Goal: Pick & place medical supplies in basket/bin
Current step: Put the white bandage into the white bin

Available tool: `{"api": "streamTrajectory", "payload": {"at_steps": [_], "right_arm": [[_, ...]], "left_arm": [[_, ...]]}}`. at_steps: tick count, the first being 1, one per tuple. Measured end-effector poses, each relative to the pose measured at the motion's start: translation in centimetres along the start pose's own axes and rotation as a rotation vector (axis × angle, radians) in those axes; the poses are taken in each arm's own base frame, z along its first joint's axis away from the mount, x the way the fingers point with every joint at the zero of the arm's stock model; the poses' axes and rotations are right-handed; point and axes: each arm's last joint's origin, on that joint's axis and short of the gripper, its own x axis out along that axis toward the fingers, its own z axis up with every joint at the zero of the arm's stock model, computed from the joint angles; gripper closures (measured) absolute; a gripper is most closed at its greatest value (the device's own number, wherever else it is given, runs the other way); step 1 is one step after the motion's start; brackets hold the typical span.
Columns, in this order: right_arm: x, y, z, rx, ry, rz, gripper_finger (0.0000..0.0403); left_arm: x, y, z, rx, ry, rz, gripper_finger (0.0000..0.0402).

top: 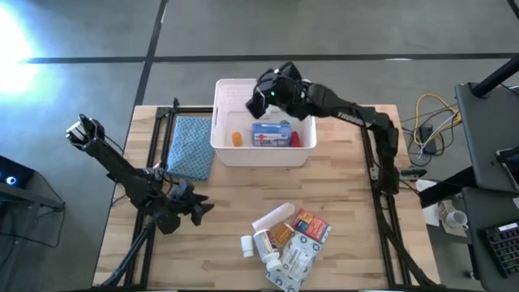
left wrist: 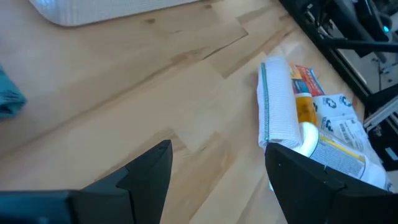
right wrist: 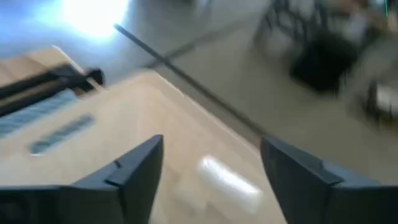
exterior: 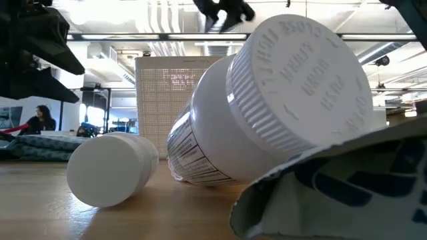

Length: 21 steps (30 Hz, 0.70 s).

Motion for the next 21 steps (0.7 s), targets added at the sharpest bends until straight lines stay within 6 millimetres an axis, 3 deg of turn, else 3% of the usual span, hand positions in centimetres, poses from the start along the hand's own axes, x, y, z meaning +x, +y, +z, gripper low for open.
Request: {"api": "streamTrajectory", "payload": {"at_steps": [4,12,15,21], "right_arm": [[0.0,0.0,-0.7,0.068,0.059,0.004,0.0101],[-5.0,4.6,-1.4,-0.229,0.011,0.150,0.0074],[-7.1,6.3,-3.1,-0.280,0.087,0.213,0.0077],[-10.8,8.0,-7.7,-0.280,0.429,0.301,0.0087]], "left_arm": [[-0.7,0.5,0.5,0.018,0.008,0.011,0.0164],[-1.4,1.6,1.2,0.024,0.009,0.052,0.0164],[-1.4,2.3,1.2,0.004,0.013,0.070,0.0164],[-1.4,4.3,1.1,-0.077,0.009,0.059,0.0164]]}}
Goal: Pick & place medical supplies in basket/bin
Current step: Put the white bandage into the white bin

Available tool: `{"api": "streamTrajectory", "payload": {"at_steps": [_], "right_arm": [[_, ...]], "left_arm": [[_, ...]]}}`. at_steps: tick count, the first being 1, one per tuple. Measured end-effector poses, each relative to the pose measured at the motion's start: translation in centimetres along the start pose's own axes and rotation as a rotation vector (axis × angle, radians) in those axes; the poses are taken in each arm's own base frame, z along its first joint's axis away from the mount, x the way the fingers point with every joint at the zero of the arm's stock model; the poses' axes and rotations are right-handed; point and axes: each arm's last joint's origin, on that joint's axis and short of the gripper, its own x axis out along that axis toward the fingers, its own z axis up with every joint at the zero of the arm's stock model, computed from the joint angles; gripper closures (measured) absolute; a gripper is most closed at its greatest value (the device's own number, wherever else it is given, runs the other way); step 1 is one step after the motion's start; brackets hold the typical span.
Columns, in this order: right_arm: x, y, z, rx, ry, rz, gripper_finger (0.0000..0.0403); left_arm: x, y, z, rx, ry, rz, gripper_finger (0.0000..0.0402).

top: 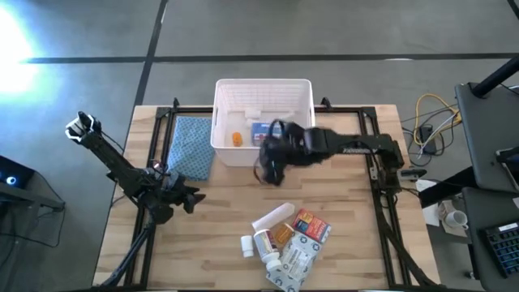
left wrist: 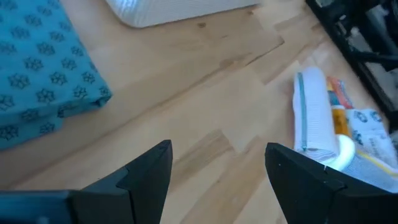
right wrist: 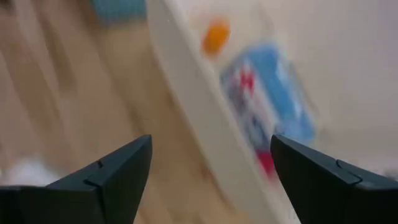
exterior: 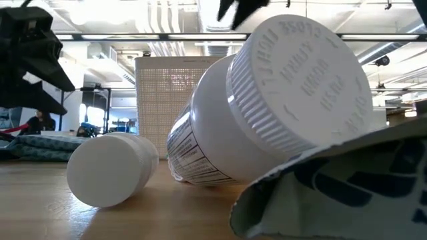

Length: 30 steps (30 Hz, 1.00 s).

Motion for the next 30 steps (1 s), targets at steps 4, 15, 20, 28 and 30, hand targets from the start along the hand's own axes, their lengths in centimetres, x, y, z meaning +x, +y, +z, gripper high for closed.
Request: {"api": "streamTrajectory", "payload": {"at_steps": [4,15,20,28,30], "right_arm": [[0.1,2.5,-3.1,-0.139,0.133,-0.051,0.0092],[6.5,7.9,-8.3,-0.369,0.313,0.251,0.0097],[8.4,9.4,-9.6,-0.575,0.222,0.324,0.0097],[10.7,11.0,-10.7,-0.683,0.069,0.419,0.0100],[11.3,11.2,-11.1,-0.630,0.050,0.426,0.0103]], "left_arm": [[0.1,1.3,-0.2,-0.035,0.054,-0.050,0.0164],[0.5,3.9,-0.5,-0.128,0.090,-0.156,0.0164],[0.5,3.8,-0.5,-0.127,0.084,-0.155,0.0164],[0.3,3.6,-0.4,-0.137,0.066,-0.159,0.0164],[0.3,3.7,-0.3,-0.144,0.053,-0.156,0.0164]]}}
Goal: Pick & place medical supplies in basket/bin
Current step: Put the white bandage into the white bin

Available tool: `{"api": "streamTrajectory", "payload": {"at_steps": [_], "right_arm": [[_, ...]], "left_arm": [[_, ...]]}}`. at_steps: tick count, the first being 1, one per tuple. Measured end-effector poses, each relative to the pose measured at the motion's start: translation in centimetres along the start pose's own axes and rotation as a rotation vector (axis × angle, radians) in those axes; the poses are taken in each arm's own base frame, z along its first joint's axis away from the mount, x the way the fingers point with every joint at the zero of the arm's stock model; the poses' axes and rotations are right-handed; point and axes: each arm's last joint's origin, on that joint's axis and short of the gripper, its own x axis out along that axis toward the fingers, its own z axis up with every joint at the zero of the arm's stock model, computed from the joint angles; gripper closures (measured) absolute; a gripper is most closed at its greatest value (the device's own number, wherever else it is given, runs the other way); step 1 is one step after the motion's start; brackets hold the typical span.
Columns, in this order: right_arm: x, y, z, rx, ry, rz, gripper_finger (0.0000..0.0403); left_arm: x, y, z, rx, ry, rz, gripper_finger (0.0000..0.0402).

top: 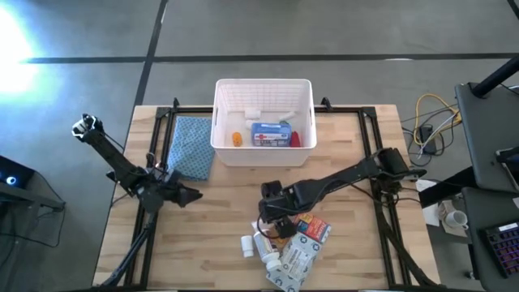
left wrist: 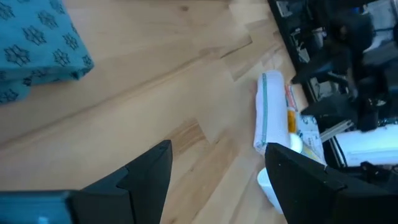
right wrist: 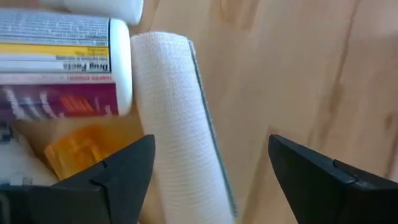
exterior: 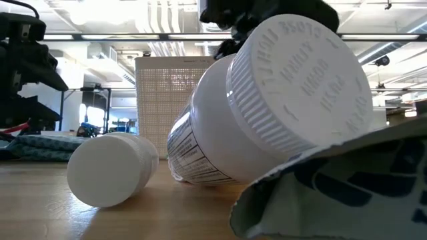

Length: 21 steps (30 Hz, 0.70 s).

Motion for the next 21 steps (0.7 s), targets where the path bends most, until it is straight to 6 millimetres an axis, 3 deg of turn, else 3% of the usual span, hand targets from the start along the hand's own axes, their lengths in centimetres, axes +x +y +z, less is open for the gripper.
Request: {"api": "streamTrajectory", "payload": {"at_steps": [21], "right_arm": [[4.8,0.6,-4.7,0.175,0.023,0.022,0.0108]], "left_arm": [[-0.9,0.9,1.3,0.005,-0.148,0.005,0.0164]]}}
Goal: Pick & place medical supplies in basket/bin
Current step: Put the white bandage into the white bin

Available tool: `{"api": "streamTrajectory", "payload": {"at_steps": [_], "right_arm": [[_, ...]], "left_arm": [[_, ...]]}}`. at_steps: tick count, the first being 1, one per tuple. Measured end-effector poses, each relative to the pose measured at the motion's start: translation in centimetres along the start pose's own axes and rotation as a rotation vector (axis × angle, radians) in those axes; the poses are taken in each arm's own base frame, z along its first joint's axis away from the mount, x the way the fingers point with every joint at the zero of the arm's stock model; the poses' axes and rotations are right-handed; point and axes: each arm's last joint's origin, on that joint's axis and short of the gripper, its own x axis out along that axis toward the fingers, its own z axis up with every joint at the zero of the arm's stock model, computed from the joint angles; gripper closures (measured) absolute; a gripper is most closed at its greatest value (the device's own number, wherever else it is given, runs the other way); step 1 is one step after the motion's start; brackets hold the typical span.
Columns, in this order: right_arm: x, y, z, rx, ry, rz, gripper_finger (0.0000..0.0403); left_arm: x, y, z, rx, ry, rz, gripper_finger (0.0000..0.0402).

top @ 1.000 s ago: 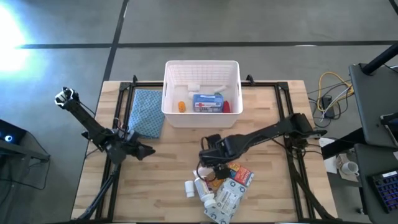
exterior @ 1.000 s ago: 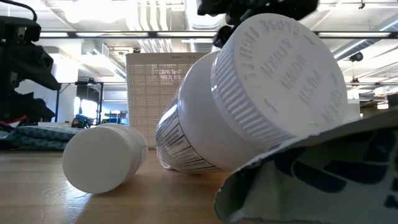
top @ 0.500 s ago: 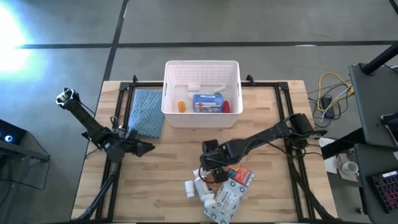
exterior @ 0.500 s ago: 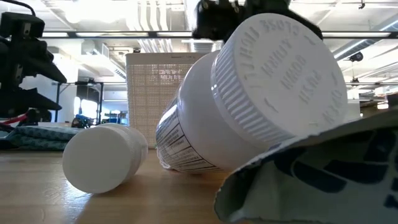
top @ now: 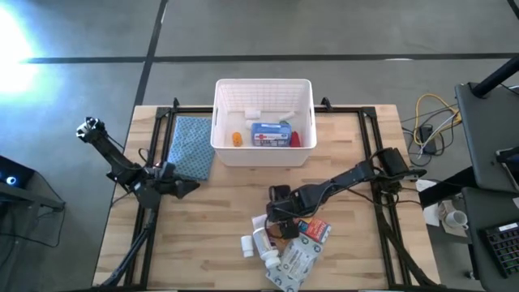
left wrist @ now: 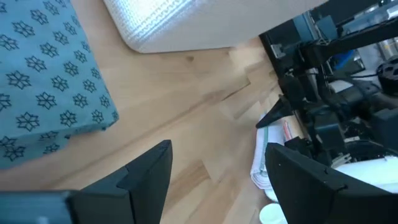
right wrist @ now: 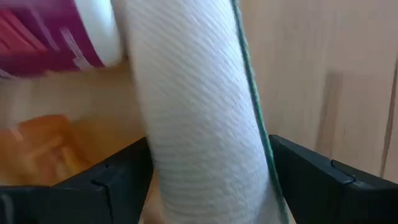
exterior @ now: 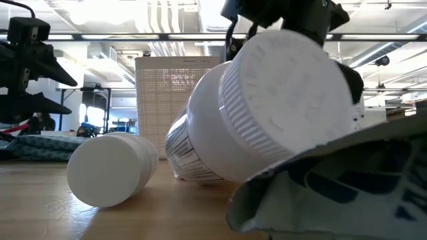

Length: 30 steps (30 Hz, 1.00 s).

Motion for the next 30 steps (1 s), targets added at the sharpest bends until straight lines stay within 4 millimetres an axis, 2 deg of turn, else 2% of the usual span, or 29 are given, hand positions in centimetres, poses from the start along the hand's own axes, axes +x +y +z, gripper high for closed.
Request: {"api": "streamTrajectory", "payload": {"at_steps": [4,7,10,12,15,19,23,25,27,30], "right_arm": [[0.2,-0.7,-0.2,0.082,0.012,-0.014,0.0119],[0.2,-1.9,0.0,0.209,-0.001,-0.069,0.0139],[-0.3,-3.3,1.1,0.338,-0.046,-0.113,0.0167],[-1.3,-4.2,2.2,0.410,-0.093,-0.138,0.0186],[-4.8,-5.4,4.8,0.444,-0.227,-0.134,0.0213],[-12.0,-6.8,8.4,0.392,-0.463,-0.158,0.0237],[-19.2,-8.9,10.4,0.379,-0.674,-0.452,0.0244],[-22.1,-11.0,10.7,0.428,-0.721,-0.592,0.0238],[-23.9,-14.2,10.2,0.497,-0.696,-0.618,0.0228],[-24.6,-19.3,8.6,0.652,-0.585,-0.546,0.0211]], "left_arm": [[0.0,0.1,0.1,0.005,-0.026,0.002,0.0164],[0.0,0.1,0.1,0.009,-0.046,0.005,0.0164],[0.1,0.1,0.0,0.016,-0.047,0.010,0.0164],[0.1,0.1,0.0,0.017,-0.047,0.011,0.0164],[0.1,0.1,0.0,0.017,-0.047,0.011,0.0164],[0.1,0.1,0.0,0.017,-0.047,0.011,0.0164],[0.1,0.1,0.0,0.017,-0.047,0.011,0.0164],[0.1,0.1,0.0,0.017,-0.047,0.011,0.0164],[0.1,0.1,0.0,0.017,-0.047,0.011,0.0164],[0.1,0.1,0.0,0.017,-0.049,0.011,0.0164]]}}
